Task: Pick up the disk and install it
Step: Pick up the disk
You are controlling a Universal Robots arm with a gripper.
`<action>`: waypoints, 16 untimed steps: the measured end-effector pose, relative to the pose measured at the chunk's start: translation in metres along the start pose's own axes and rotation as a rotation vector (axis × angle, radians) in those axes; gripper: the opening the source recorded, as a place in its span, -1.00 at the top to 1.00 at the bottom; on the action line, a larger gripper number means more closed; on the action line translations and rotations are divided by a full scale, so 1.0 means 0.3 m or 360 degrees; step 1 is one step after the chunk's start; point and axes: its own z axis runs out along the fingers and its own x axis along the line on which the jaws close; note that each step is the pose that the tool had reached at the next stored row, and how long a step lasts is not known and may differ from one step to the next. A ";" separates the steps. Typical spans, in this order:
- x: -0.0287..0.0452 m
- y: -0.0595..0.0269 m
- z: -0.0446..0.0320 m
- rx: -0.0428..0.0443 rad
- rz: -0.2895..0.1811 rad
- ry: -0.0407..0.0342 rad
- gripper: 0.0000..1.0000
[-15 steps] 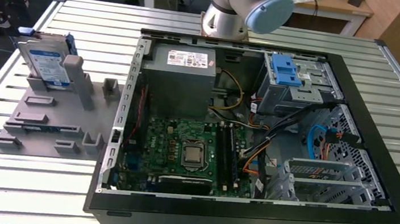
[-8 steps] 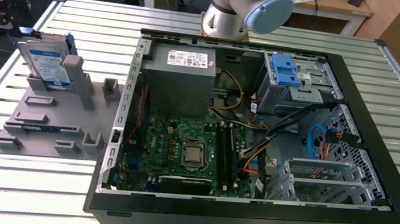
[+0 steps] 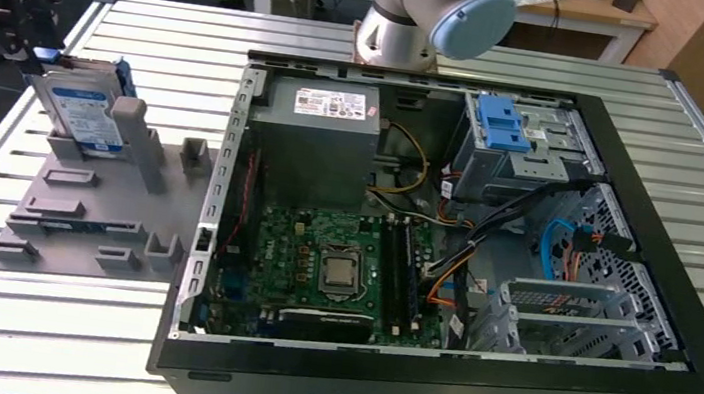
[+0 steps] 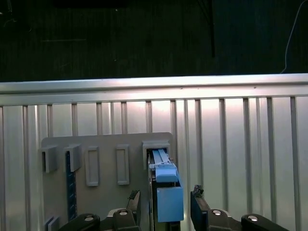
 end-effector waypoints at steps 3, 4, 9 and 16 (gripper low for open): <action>0.000 0.000 0.012 -0.0003 0.0000 0.0000 -0.06; 0.000 0.000 0.016 -0.0004 0.0000 0.0000 -0.06; 0.001 0.000 0.037 -0.0007 0.0000 0.0000 -0.04; 0.001 0.000 0.060 -0.0011 0.0000 0.0001 0.10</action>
